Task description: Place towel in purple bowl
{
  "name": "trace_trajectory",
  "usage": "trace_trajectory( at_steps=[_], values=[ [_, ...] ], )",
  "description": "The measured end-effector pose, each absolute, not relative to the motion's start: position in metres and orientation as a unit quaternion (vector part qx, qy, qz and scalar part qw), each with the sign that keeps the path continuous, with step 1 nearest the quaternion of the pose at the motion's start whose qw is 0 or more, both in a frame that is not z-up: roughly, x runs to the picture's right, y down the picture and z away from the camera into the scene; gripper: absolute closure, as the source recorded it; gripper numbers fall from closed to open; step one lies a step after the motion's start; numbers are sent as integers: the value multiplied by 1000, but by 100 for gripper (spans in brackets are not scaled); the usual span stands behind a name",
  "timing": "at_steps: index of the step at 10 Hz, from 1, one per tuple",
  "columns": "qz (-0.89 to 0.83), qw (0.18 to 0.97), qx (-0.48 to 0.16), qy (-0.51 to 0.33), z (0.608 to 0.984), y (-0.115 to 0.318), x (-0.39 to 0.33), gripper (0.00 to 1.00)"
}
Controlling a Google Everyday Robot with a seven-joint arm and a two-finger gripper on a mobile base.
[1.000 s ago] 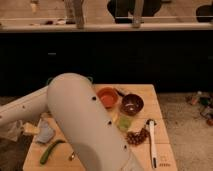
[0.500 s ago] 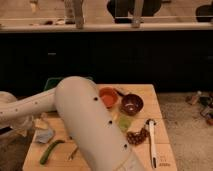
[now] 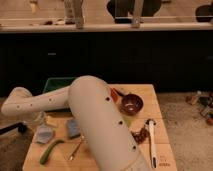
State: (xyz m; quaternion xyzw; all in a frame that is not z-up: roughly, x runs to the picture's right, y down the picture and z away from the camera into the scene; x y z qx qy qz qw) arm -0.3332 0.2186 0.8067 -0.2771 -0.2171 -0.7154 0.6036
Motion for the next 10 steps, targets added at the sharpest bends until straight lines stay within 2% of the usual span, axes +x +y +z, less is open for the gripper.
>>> trace_trajectory(
  at_steps=[4, 5, 10],
  values=[
    [-707, 594, -301, -238, 822, 254, -335, 20],
    [-706, 592, -304, -243, 823, 261, -339, 24],
    [-706, 591, -304, -245, 817, 258, -341, 72]
  ],
)
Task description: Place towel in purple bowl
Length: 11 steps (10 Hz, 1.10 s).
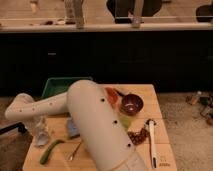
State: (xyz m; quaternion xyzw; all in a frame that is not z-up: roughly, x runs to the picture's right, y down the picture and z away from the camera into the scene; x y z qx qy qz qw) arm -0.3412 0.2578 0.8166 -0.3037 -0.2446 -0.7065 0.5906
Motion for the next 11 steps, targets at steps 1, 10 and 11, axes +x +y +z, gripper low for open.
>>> trace_trajectory(
  at_steps=[1, 10, 11],
  values=[
    [-708, 588, -304, -246, 814, 259, -343, 83],
    [-713, 613, -276, -202, 756, 237, -300, 100],
    [-711, 618, -271, -198, 748, 231, -295, 100]
  ],
)
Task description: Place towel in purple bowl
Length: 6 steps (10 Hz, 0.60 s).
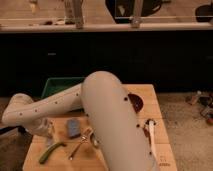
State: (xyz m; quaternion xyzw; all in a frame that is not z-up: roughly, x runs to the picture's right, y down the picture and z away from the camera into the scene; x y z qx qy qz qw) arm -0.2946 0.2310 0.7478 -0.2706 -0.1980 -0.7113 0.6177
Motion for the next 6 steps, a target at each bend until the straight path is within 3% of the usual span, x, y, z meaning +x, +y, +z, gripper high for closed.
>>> trace_trajectory(
  at_steps=[6],
  values=[
    [-677, 669, -254, -171, 733, 180, -253, 100]
  ],
)
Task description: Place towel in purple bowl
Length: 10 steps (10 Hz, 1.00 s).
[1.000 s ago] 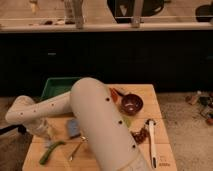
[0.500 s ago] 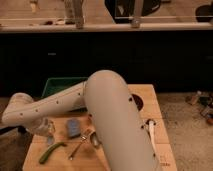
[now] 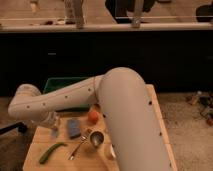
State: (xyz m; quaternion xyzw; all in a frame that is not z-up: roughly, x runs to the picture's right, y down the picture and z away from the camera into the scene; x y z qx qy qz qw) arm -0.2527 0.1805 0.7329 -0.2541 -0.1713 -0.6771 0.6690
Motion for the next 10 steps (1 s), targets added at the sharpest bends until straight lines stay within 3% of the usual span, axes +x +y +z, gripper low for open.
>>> trace_trajectory(
  at_steps=[10],
  values=[
    [-567, 767, -278, -116, 729, 121, -100, 100]
  ],
)
